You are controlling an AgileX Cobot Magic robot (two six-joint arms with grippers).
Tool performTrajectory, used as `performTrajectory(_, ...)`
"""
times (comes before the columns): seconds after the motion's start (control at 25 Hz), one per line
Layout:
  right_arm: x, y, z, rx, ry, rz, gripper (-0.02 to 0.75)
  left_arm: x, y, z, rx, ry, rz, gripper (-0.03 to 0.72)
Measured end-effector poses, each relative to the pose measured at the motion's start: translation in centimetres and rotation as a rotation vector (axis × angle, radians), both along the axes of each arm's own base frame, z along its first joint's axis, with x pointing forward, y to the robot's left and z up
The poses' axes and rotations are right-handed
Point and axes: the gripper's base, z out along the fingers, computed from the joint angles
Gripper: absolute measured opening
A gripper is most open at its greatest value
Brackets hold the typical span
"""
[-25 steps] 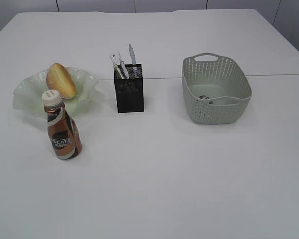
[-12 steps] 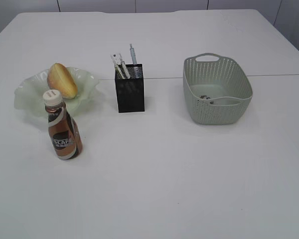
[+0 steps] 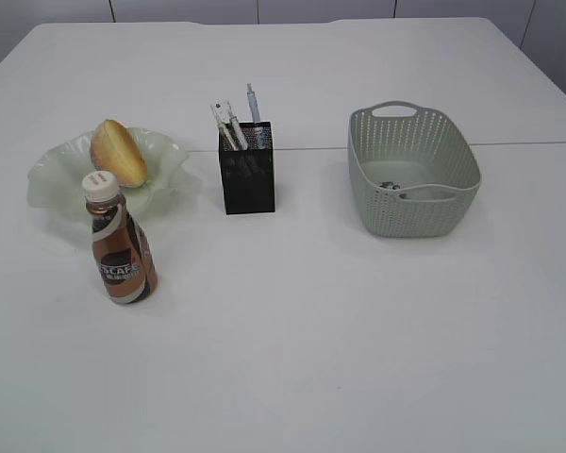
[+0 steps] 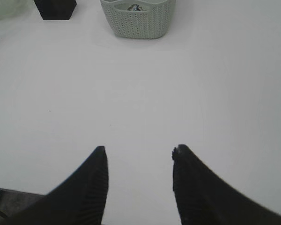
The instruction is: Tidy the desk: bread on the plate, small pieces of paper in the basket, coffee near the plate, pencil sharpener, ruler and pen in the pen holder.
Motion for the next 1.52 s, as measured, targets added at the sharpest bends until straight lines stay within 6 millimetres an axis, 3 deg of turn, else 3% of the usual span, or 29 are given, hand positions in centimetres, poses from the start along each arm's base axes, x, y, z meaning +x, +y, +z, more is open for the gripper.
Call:
performTrajectory(0.68, 0.03, 0.03, -0.11, -0.098, -0.013, 0.067, 0.337, -0.15, -0.47, 0.03, 0.000, -0.004, -0.063, 0.386)
performTrajectory(1.32, 0.03, -0.12, -0.12, -0.117, -0.016, 0.062, 0.336, -0.16, -0.56, -0.02, -0.005, -0.001, -0.067, 0.363)
performTrajectory(1.52, -0.04, -0.13, -0.12, -0.116, -0.021, 0.061, 0.335, -0.24, -0.61, -0.02, -0.005, -0.001, 0.022, 0.338)
